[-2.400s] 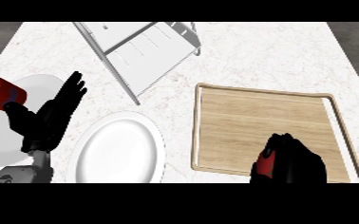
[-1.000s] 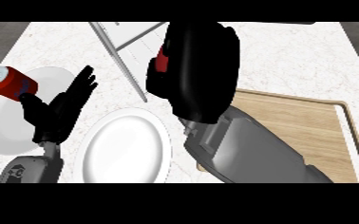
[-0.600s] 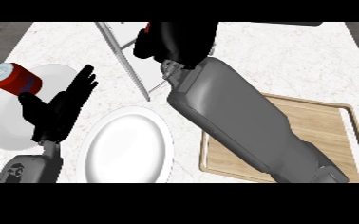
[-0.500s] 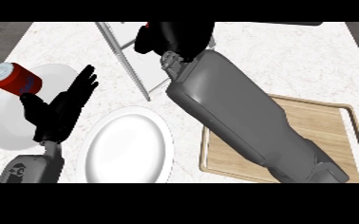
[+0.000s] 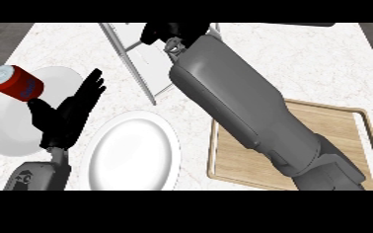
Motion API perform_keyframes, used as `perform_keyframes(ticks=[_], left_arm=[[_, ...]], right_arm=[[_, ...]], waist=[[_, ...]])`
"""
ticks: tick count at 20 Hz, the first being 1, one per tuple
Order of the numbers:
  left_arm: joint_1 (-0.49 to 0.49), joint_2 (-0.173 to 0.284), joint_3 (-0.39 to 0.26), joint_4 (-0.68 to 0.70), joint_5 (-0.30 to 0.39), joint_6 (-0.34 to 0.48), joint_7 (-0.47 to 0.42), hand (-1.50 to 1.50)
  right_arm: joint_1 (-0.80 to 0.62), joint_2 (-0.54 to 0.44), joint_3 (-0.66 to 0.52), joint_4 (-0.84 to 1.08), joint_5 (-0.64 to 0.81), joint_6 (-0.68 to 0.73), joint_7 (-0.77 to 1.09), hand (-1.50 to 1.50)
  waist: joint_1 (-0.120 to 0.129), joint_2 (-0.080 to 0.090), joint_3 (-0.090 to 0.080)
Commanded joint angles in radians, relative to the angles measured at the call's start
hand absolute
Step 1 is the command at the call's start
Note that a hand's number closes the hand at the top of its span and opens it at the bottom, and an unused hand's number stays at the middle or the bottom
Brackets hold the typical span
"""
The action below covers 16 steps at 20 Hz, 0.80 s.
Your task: Pick the tomato from the tray and place it in the tiered basket
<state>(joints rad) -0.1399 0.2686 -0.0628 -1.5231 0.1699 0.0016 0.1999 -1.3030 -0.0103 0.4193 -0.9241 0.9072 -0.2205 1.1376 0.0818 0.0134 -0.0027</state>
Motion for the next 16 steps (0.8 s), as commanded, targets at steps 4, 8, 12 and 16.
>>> perform_keyframes(ticks=[4,8,12,16], left_arm=[[0.018,0.017,0.018,0.028,0.008,-0.037,-0.037,0.0],[-0.034,-0.015,-0.004,-0.016,-0.012,0.019,0.049,0.0],[-0.012,-0.005,0.017,0.019,-0.009,0.002,-0.002,0.0],[0.014,-0.006,-0.002,-0.024,0.0,-0.023,0.011,0.0]], right_arm=[[-0.069,0.01,0.019,0.203,-0.02,-0.194,0.108,1.5],[-0.111,0.01,0.048,0.275,0.018,-0.256,0.098,1.5],[-0.1,0.01,-0.014,0.324,0.048,-0.423,0.034,1.5],[-0.141,0.01,-0.005,0.409,0.011,-0.437,0.014,-1.5]], waist=[[0.004,0.006,-0.001],[-0.006,0.002,0.001],[-0.005,0.009,0.0],[0.016,0.007,0.0]])
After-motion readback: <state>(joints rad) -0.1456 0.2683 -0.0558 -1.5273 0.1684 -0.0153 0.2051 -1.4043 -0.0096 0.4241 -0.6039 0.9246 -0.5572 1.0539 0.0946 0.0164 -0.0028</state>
